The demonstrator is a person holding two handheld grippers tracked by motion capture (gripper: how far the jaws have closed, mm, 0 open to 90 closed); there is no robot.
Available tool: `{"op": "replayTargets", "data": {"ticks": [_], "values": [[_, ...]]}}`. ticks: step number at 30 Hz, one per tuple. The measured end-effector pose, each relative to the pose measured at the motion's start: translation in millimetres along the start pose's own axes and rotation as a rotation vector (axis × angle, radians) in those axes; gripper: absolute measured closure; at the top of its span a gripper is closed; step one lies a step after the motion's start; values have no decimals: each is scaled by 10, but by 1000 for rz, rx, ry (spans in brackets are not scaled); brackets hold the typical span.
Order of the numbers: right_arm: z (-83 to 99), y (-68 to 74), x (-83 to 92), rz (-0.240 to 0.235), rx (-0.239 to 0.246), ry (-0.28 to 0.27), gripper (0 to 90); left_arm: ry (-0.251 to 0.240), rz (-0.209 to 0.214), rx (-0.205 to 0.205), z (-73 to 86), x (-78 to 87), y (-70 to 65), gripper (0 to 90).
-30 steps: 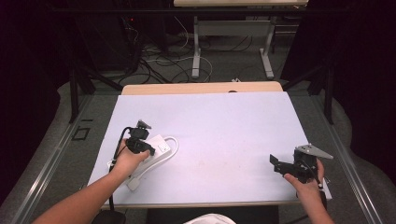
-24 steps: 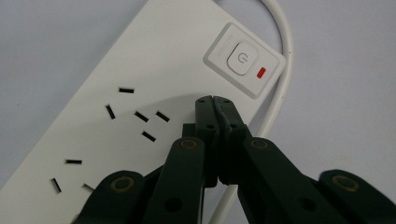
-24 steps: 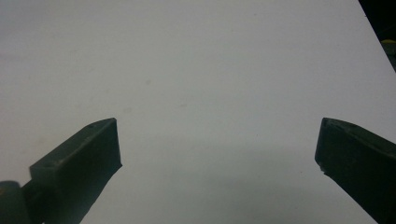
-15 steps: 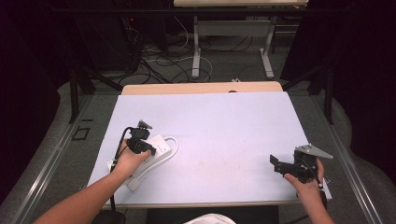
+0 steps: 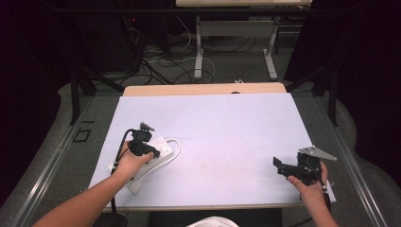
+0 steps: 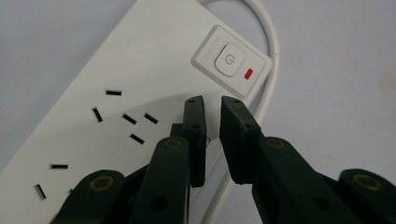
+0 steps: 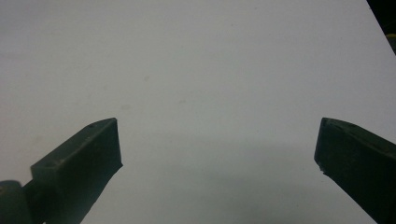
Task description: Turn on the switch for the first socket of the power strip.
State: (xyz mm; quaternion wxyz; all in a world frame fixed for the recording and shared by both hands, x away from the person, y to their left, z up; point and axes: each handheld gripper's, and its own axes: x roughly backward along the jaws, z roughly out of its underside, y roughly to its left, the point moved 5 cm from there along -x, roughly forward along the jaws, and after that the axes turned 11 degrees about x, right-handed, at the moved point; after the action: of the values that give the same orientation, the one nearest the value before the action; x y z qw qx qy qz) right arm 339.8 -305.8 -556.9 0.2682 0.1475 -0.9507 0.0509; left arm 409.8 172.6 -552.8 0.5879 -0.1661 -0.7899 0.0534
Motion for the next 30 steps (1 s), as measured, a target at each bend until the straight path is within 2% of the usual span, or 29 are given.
{"op": "replayTargets", "data": {"ticks": [8,12,19,23,28,30], "values": [[15,-10,10,-7,-5,28,0,7,14,-24,-3,9,-44,694],[28,-18,-13,-1,-12,8,1,1,35,-24,-33,28,-73,610],[37,-26,0,-7,-17,21,1,-36,26,-36,-95,93,-105,484],[35,-31,-11,-2,-13,6,1,-58,18,-46,-131,132,-108,423],[45,-36,9,-8,-20,24,1,-83,-2,-97,-178,185,-108,389],[45,-40,7,-6,-23,24,2,-97,4,-115,-200,209,-112,384]]}}
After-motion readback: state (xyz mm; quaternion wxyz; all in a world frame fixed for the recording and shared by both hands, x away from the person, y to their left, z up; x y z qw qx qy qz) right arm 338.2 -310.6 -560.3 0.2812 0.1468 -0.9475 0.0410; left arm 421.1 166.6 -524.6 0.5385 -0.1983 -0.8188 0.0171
